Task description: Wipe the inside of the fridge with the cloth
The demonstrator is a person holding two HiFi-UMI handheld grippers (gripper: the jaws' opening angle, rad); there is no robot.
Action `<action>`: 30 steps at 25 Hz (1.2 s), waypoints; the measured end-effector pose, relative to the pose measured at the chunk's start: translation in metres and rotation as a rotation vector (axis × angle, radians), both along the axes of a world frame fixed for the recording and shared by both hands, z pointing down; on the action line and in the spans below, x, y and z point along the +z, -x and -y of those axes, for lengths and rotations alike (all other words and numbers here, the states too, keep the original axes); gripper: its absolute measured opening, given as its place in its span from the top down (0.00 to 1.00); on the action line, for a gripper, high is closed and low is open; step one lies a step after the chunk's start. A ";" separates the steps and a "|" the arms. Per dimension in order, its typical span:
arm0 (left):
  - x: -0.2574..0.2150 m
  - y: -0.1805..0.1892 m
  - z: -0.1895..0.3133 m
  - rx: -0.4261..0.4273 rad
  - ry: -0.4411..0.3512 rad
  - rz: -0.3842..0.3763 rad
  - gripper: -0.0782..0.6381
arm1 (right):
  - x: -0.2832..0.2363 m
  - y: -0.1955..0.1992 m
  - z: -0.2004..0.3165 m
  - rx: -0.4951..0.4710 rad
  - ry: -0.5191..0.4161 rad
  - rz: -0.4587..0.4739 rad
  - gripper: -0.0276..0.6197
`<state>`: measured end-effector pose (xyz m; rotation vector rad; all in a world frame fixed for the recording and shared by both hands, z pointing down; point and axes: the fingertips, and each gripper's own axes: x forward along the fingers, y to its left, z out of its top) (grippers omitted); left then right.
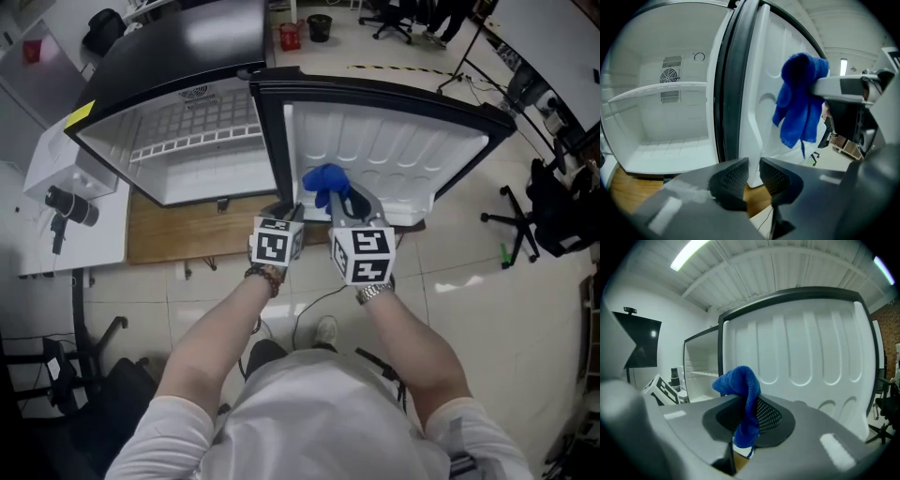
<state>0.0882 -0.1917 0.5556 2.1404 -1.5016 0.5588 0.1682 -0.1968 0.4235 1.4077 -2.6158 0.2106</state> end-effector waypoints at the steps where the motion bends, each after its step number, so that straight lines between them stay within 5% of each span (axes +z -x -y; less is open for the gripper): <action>1: -0.001 0.000 0.000 0.010 0.001 0.002 0.79 | 0.005 0.009 0.001 -0.010 0.009 0.002 0.88; 13: -0.003 0.000 0.001 0.048 -0.012 -0.008 0.78 | 0.035 0.047 0.021 -0.015 0.007 -0.039 0.88; 30: -0.007 0.002 0.001 0.012 -0.037 -0.019 0.78 | 0.040 -0.038 0.031 0.100 -0.001 -0.075 0.88</action>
